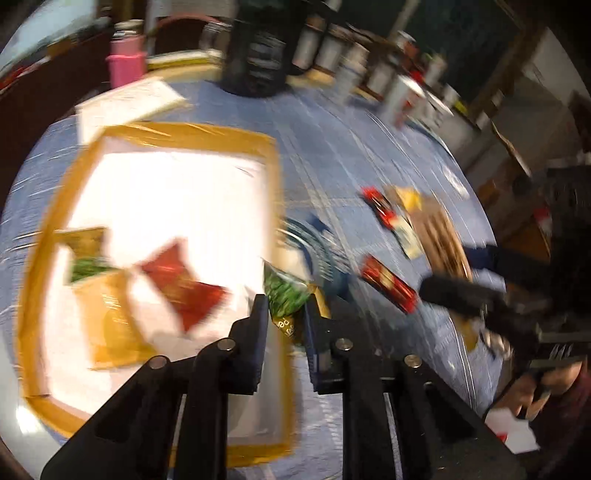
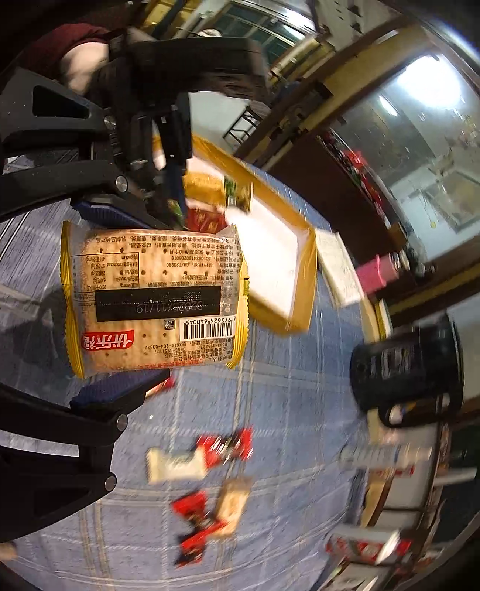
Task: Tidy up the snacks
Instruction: 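Lower the green packet and biscuit pack into the white tray and release both, then grasp the red chocolate bar with the left tool while the right tool grasps the cream wafer bar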
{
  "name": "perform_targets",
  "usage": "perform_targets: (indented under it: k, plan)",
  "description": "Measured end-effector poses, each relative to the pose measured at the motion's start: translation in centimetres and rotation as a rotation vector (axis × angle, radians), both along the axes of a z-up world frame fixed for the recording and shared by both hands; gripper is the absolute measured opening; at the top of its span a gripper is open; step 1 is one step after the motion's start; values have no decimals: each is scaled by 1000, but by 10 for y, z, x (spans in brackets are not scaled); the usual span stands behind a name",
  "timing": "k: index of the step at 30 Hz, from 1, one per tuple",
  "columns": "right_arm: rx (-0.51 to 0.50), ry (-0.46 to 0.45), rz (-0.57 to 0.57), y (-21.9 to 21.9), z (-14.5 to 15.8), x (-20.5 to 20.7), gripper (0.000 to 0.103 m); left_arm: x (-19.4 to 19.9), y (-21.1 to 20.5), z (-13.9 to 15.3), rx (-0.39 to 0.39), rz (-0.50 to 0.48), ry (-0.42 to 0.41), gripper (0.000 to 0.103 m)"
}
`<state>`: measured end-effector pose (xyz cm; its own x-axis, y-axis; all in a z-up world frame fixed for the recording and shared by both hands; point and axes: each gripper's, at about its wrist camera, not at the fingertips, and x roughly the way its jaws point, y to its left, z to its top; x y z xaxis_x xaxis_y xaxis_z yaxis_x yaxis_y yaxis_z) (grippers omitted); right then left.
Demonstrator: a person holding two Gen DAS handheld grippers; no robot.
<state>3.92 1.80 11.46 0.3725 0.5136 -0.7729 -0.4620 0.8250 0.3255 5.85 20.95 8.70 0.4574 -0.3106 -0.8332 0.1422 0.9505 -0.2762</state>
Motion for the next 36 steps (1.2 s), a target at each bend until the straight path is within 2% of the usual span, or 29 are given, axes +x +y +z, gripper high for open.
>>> perform_targets:
  k: [6,10,13,14,17,21,22,26,29,31,33,34,35,36]
  plan:
    - [-17,-21,112,69,2,12,69,11,60,-1,-8,158,-21,10]
    - [-87,-32,140,113,-14,32,69,12,92,-7,-19,232,-4,10]
    - [-138,-32,146,134,-28,46,69,2,108,-7,-67,247,-13,19]
    - [-149,-32,148,138,-32,50,69,0,111,-8,-70,254,-13,25]
    - [-172,-38,141,152,-40,62,70,-7,118,-9,-80,260,-9,29]
    - [-177,-48,131,163,-43,74,69,-16,119,-4,-69,276,-9,49]
    - [-168,-56,126,163,-39,75,69,-18,118,-2,-74,273,-15,50]
    - [-137,-80,91,148,-23,79,69,-22,109,5,-90,255,-30,50]
    - [-119,-127,14,112,-2,75,69,-24,99,13,-81,233,-55,50]
    - [-126,-214,-78,79,18,64,69,-28,87,23,-67,215,-98,50]
    - [-143,-344,-186,39,40,42,71,-35,72,36,-51,191,-164,50]
    - [-144,-377,-221,23,45,37,81,-38,66,42,-55,179,-193,53]
    - [-143,-400,-255,5,47,30,93,-41,58,48,-62,168,-222,64]
    - [-143,-400,-294,-20,45,24,96,-43,50,54,-66,161,-251,72]
